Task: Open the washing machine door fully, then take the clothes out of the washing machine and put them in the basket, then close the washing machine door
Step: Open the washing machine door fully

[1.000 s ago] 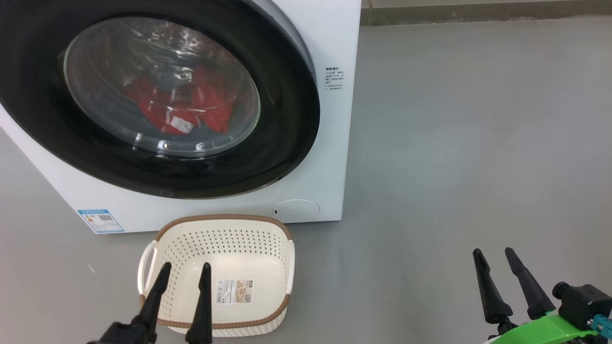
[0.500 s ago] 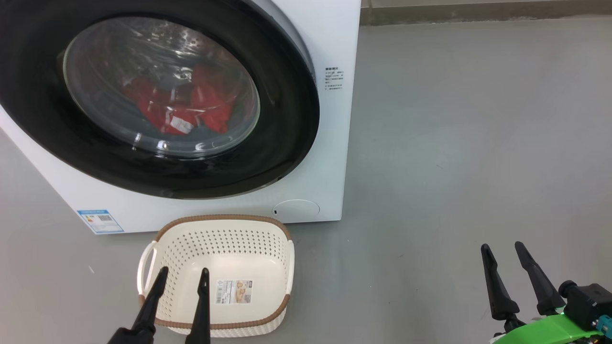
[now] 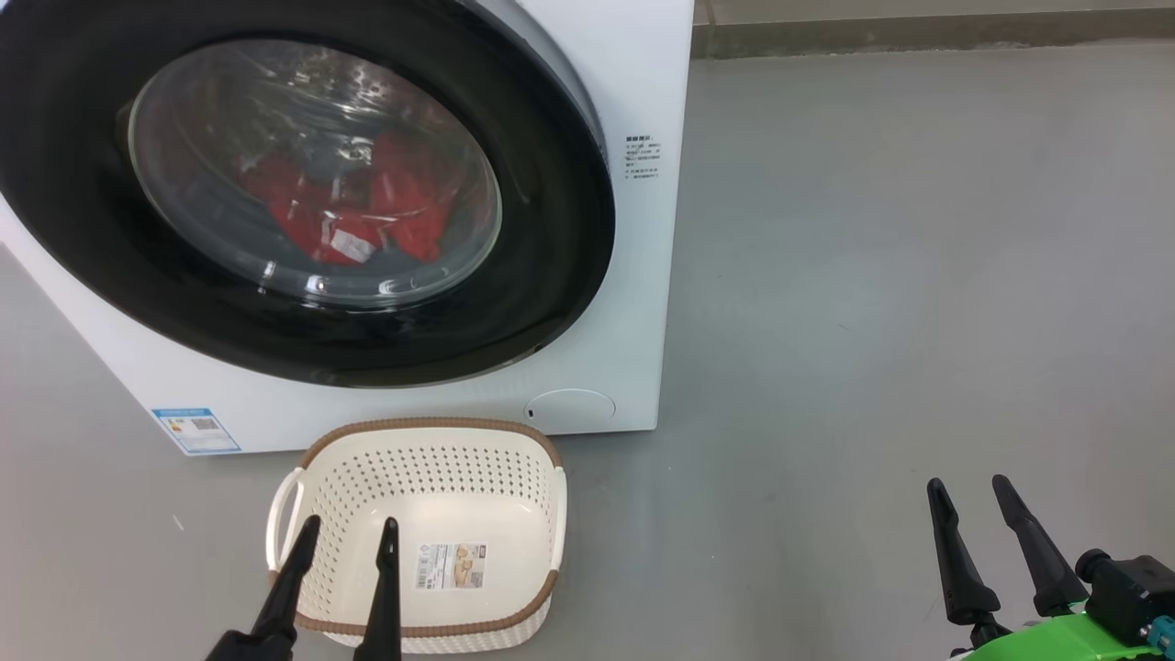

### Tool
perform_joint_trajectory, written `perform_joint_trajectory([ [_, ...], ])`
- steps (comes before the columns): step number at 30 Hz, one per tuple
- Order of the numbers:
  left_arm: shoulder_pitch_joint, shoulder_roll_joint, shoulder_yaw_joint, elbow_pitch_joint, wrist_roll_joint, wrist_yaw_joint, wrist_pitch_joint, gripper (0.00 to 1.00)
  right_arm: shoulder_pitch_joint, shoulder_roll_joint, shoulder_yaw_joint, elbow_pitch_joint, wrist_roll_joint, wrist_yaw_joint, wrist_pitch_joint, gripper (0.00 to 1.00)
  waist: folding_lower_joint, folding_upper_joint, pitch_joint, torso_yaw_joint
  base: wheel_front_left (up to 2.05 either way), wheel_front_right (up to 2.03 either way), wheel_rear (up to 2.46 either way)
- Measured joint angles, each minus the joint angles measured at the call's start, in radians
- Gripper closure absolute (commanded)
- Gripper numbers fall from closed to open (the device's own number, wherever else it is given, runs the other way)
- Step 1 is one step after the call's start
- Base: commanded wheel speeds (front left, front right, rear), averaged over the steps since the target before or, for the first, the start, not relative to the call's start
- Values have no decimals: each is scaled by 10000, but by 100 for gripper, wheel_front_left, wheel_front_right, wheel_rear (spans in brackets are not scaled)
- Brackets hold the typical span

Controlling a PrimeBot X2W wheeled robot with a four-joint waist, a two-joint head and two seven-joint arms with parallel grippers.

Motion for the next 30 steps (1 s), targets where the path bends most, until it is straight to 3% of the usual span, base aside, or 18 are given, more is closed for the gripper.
perform_joint_trajectory([
  [9, 12, 2, -13, -10, -33, 0, 0, 0, -8, -2, 115, -40, 13, 0, 0, 0, 0, 0, -16, -15, 0, 0, 0],
  [11, 12, 2, -27, -27, -33, -2, 0, 0, -106, 2, 192, -90, 125, 0, -2, 91, 0, 0, 32, -24, 0, 0, 0],
  [12, 12, 2, -35, -33, -33, -2, 0, 0, -205, 4, 240, -113, 282, 0, -2, 100, 0, 0, 64, -26, 0, 0, 0],
  [23, -246, 4, -247, -94, -61, -12, 0, 0, -3472, -117, 895, -355, 2940, 0, -15, 100, 0, 0, 681, 141, 0, 0, 0],
  [30, -733, 0, -407, -144, -134, -29, 0, 0, -5594, -696, 1434, -2, 3568, 0, -44, 100, 0, 0, 1155, 422, 0, 0, 0],
])
